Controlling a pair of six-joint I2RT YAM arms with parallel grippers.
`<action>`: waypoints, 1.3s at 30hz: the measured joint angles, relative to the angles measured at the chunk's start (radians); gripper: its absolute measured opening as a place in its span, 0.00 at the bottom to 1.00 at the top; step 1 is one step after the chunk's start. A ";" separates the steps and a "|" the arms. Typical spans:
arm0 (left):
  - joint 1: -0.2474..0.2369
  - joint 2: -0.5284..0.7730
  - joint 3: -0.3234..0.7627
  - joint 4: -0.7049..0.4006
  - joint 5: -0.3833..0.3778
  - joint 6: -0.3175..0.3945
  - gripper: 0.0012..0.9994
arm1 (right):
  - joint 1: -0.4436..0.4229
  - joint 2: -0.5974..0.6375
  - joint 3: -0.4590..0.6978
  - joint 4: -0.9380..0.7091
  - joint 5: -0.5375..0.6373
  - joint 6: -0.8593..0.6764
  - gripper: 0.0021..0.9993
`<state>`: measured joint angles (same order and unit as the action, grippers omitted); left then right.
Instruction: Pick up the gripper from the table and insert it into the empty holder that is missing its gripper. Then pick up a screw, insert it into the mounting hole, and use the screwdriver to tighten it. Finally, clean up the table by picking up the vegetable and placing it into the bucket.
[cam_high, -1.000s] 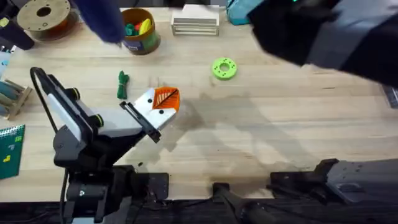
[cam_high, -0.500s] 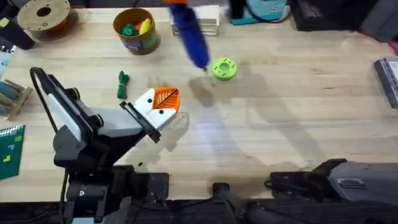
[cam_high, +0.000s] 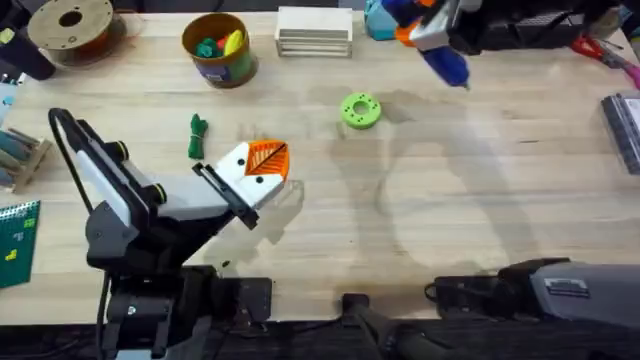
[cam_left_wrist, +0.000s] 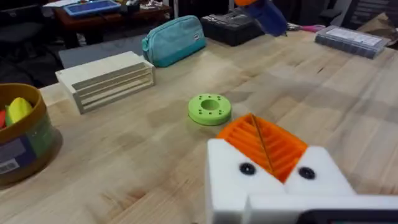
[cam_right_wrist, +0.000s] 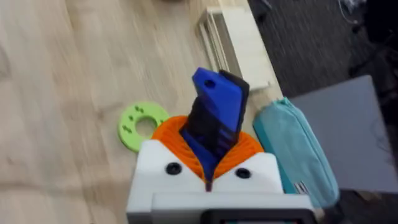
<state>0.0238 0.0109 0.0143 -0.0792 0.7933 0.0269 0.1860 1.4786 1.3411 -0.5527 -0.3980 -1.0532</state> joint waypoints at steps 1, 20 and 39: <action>0.000 0.000 0.000 0.000 0.000 0.000 0.01 | 0.000 0.008 0.000 -0.001 0.034 -0.033 0.01; 0.000 0.000 0.000 0.000 0.000 0.000 0.01 | -0.067 0.387 0.000 0.113 0.287 -0.440 0.01; 0.000 0.000 0.000 0.000 0.000 0.000 0.01 | -0.084 0.435 0.001 0.134 0.300 -0.518 0.90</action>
<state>0.0238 0.0109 0.0143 -0.0792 0.7933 0.0269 0.1024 1.9137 1.3418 -0.4190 -0.0976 -1.5714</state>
